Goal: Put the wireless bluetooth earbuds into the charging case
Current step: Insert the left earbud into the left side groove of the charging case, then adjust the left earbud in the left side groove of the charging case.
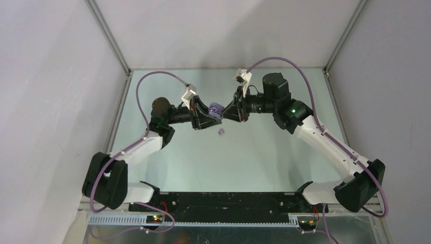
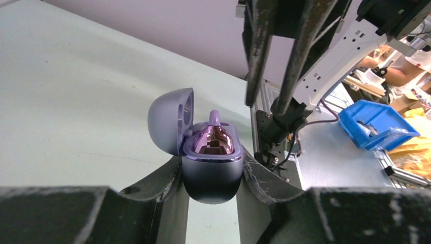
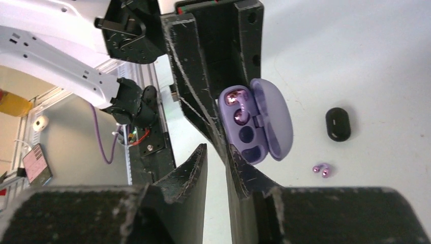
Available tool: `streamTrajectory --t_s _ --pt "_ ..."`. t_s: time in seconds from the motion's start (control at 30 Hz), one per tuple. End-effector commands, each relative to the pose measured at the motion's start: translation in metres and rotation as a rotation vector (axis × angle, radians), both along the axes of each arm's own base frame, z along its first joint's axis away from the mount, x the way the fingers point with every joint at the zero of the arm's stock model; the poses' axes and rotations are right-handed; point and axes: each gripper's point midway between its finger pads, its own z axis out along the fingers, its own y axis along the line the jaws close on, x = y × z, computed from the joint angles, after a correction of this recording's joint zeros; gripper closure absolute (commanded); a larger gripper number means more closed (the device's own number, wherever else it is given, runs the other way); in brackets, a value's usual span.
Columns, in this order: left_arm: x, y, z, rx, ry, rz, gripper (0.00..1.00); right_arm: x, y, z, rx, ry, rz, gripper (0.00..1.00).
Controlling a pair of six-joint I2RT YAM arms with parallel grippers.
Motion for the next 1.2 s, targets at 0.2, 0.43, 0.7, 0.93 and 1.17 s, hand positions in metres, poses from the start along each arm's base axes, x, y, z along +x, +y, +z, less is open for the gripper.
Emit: streamTrajectory --t_s 0.2,0.43,0.7,0.93,1.17 --pt "-0.005 0.002 -0.006 0.097 -0.136 -0.028 1.0 -0.001 0.012 0.021 -0.01 -0.062 0.035 0.8" --pt "-0.017 0.002 -0.023 0.223 -0.209 -0.082 1.0 0.008 0.016 0.009 -0.04 -0.058 0.016 0.84" --pt "-0.024 0.004 -0.021 0.24 -0.24 -0.099 1.0 0.007 0.02 -0.007 -0.06 -0.029 0.028 0.87" --pt "-0.026 0.004 -0.019 0.238 -0.241 -0.107 1.0 -0.001 0.025 -0.012 -0.074 -0.049 0.074 0.91" --pt "-0.026 0.004 -0.017 0.235 -0.251 -0.11 1.0 -0.004 0.028 -0.021 -0.099 -0.045 0.081 0.91"
